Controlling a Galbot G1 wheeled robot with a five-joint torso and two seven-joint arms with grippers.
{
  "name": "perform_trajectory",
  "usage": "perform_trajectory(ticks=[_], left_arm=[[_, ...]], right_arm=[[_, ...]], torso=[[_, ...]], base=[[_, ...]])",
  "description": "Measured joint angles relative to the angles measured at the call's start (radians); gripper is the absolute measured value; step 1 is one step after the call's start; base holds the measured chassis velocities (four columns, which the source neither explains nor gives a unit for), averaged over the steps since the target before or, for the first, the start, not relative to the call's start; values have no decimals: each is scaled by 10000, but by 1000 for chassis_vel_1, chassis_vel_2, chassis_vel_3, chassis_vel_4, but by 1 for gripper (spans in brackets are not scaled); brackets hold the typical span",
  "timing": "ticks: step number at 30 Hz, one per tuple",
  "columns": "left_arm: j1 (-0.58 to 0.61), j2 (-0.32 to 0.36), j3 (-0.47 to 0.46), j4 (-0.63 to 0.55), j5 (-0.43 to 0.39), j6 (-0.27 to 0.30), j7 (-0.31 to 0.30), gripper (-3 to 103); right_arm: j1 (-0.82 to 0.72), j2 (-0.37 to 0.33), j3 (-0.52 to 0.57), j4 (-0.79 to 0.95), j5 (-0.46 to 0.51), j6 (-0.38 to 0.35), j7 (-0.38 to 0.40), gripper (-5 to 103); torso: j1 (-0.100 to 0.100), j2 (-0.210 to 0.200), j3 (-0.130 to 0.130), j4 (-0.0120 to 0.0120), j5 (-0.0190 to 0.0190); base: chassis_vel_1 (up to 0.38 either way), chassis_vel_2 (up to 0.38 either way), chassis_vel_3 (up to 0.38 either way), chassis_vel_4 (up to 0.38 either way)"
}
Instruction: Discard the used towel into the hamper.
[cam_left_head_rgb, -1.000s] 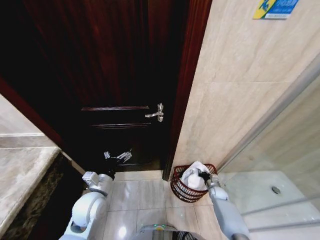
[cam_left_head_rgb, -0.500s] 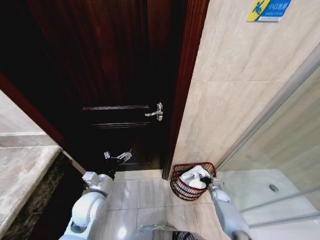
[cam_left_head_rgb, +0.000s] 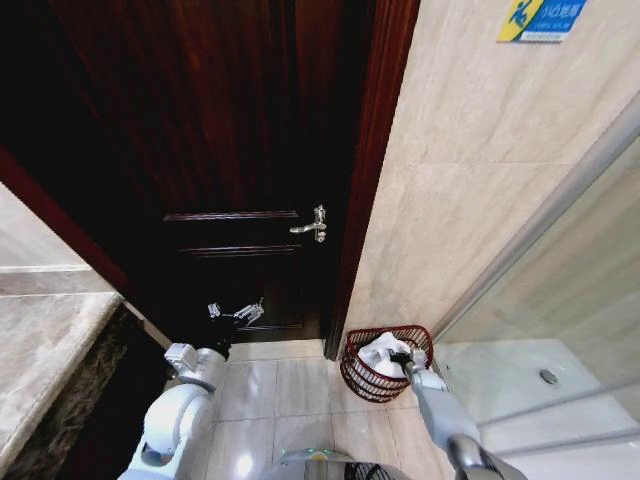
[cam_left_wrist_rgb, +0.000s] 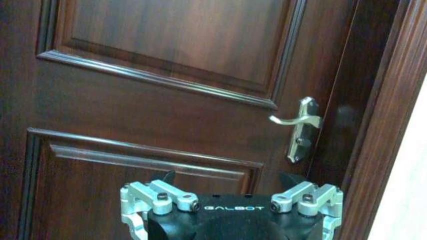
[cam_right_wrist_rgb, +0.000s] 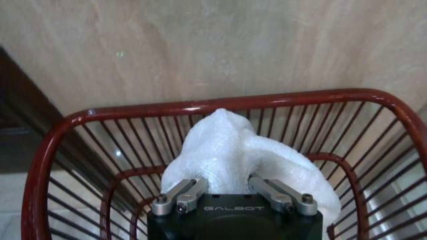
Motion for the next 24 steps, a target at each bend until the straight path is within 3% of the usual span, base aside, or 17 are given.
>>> perform_trajectory(ticks=[22, 24], left_arm=[[0, 0, 0, 0, 0, 0, 0, 100], [0, 0, 0, 0, 0, 0, 0, 100]], right_arm=[[818, 120, 790, -1670, -1359, 21, -244, 11], [767, 150, 793, -1571, -1360, 19, -238, 14]], torso=[[0, 0, 0, -2, -3], [-1, 0, 0, -1, -2]], base=[[0, 0, 0, 0], [0, 0, 0, 0]])
